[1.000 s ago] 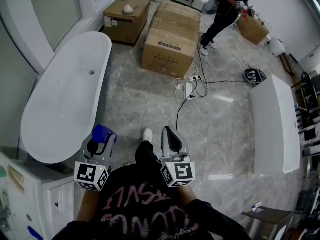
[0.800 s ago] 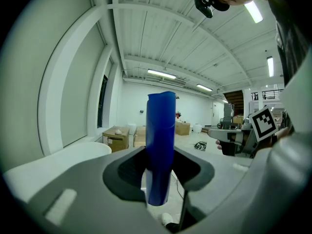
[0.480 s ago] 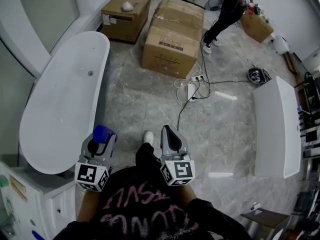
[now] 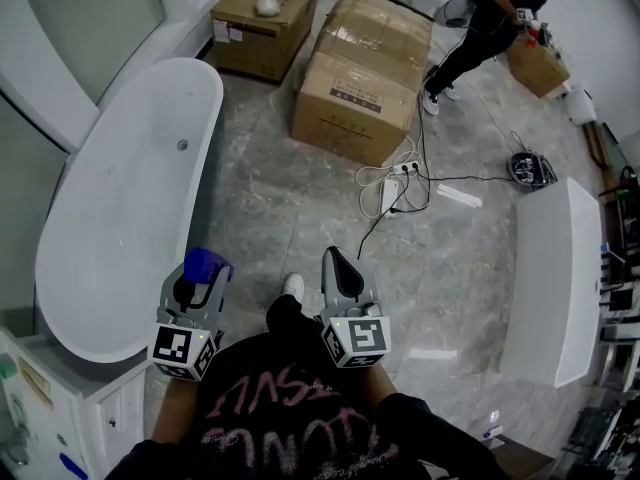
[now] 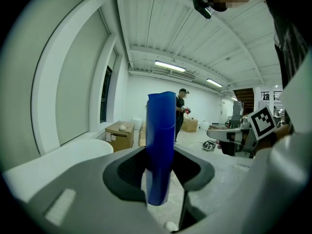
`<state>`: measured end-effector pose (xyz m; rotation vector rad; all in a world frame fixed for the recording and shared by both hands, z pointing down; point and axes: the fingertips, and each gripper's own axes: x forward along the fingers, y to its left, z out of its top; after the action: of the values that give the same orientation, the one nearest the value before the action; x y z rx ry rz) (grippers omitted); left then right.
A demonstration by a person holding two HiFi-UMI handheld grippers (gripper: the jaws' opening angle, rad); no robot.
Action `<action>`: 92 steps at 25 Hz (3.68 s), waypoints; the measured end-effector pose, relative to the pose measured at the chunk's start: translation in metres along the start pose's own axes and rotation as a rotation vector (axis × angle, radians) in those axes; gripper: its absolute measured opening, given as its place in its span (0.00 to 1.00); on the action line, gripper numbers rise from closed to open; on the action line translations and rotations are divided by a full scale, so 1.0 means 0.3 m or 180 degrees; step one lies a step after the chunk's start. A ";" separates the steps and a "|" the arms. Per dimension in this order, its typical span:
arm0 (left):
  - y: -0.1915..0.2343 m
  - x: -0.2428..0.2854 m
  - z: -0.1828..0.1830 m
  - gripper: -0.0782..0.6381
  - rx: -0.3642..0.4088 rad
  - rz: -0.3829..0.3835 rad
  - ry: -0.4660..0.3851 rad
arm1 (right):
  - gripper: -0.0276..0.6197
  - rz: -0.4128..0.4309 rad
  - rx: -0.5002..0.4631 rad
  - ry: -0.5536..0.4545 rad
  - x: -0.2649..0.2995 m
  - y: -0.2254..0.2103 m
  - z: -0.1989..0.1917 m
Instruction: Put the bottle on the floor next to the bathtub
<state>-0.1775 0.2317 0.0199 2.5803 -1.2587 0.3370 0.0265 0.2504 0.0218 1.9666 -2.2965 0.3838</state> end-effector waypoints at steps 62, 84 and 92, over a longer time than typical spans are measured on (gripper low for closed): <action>0.559 1.155 -0.262 0.34 -0.0060 0.0305 0.0247 | 0.08 0.0076 -0.0109 0.0368 1.033 -0.491 -0.308; 0.737 1.358 -0.641 0.34 -0.0090 0.0447 0.0377 | 0.08 0.0036 0.0211 0.0696 1.248 -0.539 -0.728; 0.808 1.423 -0.882 0.34 -0.0185 0.0559 0.0416 | 0.08 0.0104 0.0269 0.0614 1.351 -0.566 -0.934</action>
<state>-0.1394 -0.1419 0.4322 2.3635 -1.4279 0.4867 0.1009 -0.0914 0.4082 1.8390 -2.2276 0.6532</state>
